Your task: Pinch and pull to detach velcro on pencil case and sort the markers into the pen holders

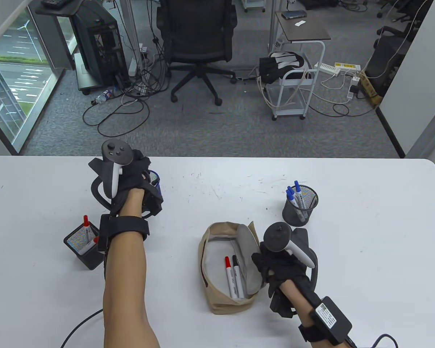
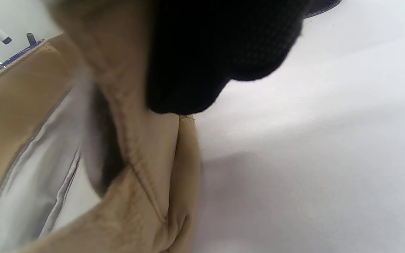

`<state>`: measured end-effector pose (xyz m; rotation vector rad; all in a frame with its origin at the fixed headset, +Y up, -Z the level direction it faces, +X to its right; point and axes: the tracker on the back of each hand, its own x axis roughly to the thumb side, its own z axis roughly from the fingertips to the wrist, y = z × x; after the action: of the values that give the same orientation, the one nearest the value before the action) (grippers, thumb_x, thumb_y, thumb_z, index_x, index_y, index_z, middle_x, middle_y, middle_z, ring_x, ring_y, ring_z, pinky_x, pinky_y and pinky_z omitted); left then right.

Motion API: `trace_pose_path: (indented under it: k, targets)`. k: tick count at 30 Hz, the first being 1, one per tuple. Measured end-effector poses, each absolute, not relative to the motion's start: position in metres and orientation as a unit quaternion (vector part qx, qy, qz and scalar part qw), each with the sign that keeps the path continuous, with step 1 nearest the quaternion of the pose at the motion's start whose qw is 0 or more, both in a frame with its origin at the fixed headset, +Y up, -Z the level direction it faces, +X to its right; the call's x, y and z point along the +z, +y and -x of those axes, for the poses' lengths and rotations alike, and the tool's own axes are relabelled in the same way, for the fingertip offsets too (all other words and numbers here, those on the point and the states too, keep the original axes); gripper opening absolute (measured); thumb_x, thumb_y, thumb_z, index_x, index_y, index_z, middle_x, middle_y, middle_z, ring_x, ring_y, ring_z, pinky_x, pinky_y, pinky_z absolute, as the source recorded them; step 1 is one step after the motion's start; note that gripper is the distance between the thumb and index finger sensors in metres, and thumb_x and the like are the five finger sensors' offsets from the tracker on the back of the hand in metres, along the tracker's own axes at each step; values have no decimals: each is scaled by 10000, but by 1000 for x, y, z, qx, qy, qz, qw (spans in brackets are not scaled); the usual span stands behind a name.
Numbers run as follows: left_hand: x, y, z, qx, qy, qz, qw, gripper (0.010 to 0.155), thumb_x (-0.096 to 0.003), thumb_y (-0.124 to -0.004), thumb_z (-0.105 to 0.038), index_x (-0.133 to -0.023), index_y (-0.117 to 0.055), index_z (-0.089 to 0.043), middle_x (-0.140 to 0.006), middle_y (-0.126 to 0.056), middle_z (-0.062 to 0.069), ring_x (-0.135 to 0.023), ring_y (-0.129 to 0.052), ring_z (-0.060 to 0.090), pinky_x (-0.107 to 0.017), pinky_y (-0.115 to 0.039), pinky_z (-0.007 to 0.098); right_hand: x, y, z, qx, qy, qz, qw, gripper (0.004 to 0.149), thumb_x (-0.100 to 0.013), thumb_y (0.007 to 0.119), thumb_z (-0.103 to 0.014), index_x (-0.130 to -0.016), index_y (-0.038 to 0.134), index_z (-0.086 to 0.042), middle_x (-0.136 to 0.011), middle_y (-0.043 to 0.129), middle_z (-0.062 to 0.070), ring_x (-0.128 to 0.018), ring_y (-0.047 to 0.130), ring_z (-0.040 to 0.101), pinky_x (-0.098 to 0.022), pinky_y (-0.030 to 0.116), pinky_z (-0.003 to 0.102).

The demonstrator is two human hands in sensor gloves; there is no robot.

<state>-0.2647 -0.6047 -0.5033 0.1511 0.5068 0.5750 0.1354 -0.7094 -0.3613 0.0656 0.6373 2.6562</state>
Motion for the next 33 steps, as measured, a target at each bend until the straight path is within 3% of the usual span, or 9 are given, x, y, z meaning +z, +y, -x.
trace_pose_path:
  k: [2,9,13,18,21,25,33]
  targets:
    - [-501,-610,268,287,242,-77,923,612,-455,-918,-431,-1011,-807,-197,-942,-978,84,-730,-1102,225,-441,-1019,295,-361,-709,-135,952,228,-23,204,576,-517,825,-326,-938,726,54,-693,1019,172,-218,1067,164,-149,887,289]
    - [-486,-594,239,290,196,-35,936,564,-447,-936,-394,-950,-882,-145,-859,-1037,133,-645,-1134,265,-380,-1026,321,-361,-710,-135,952,227,-24,203,576,-517,825,-326,-939,725,54,-693,1019,172,-219,1067,164,-149,887,289]
    - [-467,-578,184,263,142,14,954,538,-444,-943,-393,-916,-917,-137,-814,-1067,141,-593,-1152,268,-346,-1031,322,-361,-710,-135,952,228,-23,204,576,-517,825,-326,-938,726,54,-692,1019,172,-218,1067,164,-149,887,289]
    - [-439,-584,106,211,69,157,962,552,-449,-941,-405,-925,-912,-126,-822,-1061,152,-598,-1147,278,-352,-1028,326,-361,-710,-135,952,227,-23,204,577,-517,825,-326,-939,724,54,-692,1019,172,-218,1068,163,-149,888,289]
    - [-424,-604,64,175,35,241,954,568,-450,-940,-411,-936,-903,-117,-831,-1054,162,-606,-1143,288,-359,-1025,329,-361,-710,-135,952,226,-24,203,578,-517,824,-327,-939,724,55,-692,1019,172,-218,1068,164,-149,888,289]
    - [-418,-642,30,111,38,300,947,584,-449,-942,-420,-941,-897,-107,-836,-1049,170,-610,-1140,294,-361,-1025,334,-361,-710,-134,953,225,-25,202,577,-518,824,-327,-939,724,55,-692,1018,172,-219,1068,164,-149,888,289]
    - [-423,-717,10,40,96,374,922,721,-435,-940,-479,-1006,-815,-56,-860,-1029,182,-634,-1122,306,-365,-1015,341,-361,-709,-135,952,228,-27,204,577,-517,824,-327,-939,724,54,-692,1019,173,-220,1068,166,-150,888,290]
